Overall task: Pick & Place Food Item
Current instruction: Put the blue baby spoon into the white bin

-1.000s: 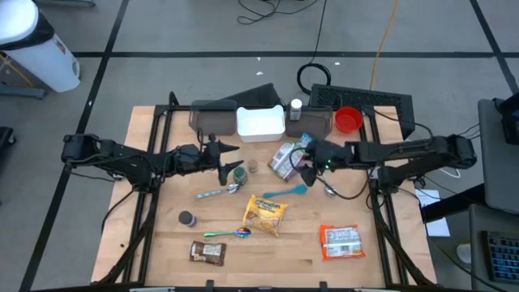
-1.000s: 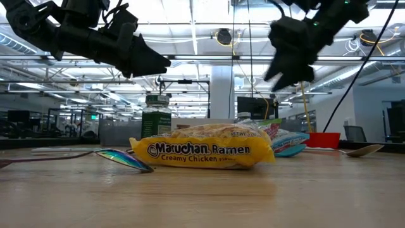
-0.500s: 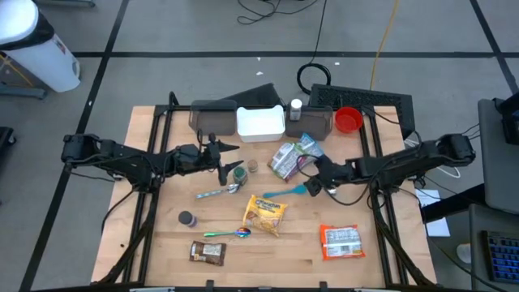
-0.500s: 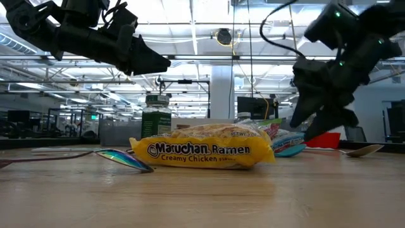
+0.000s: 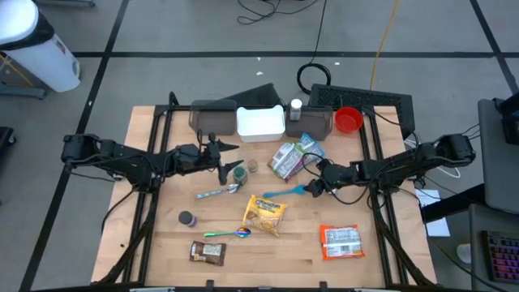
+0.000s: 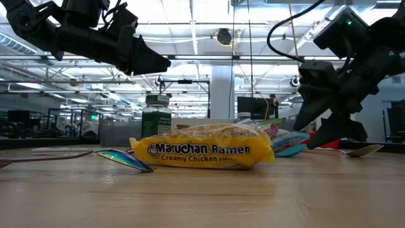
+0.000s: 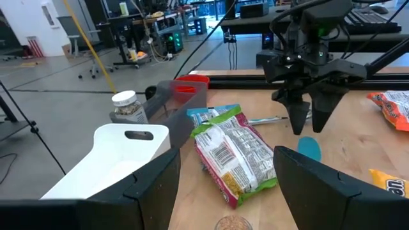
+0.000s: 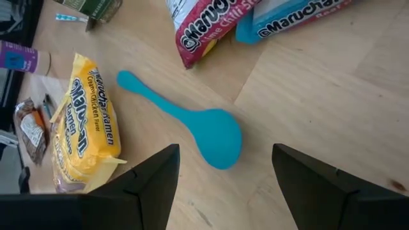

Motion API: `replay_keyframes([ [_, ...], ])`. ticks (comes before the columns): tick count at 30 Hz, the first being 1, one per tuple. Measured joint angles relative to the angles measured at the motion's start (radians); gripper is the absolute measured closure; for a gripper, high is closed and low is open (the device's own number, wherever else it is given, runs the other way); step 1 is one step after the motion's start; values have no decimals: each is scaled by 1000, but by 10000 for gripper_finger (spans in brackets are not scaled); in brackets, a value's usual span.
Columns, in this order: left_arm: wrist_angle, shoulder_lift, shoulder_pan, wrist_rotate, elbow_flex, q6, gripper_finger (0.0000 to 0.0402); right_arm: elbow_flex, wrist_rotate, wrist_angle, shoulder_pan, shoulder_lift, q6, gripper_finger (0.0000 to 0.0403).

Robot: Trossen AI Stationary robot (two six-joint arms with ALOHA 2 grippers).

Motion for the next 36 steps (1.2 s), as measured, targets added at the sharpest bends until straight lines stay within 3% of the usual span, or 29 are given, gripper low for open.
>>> replay_keyframes([
  [16, 15, 0, 1, 0, 0, 13, 144, 0, -77, 132, -21, 132, 11, 169],
  [23, 15, 0, 1, 0, 0, 12, 144, 0, -79, 139, -34, 144, -14, 248],
  [31, 15, 0, 1, 0, 0, 9, 144, 0, -75, 140, -35, 144, -51, 384],
  [36, 15, 0, 1, 0, 0, 9, 144, 0, -48, 157, -40, 144, -84, 398],
])
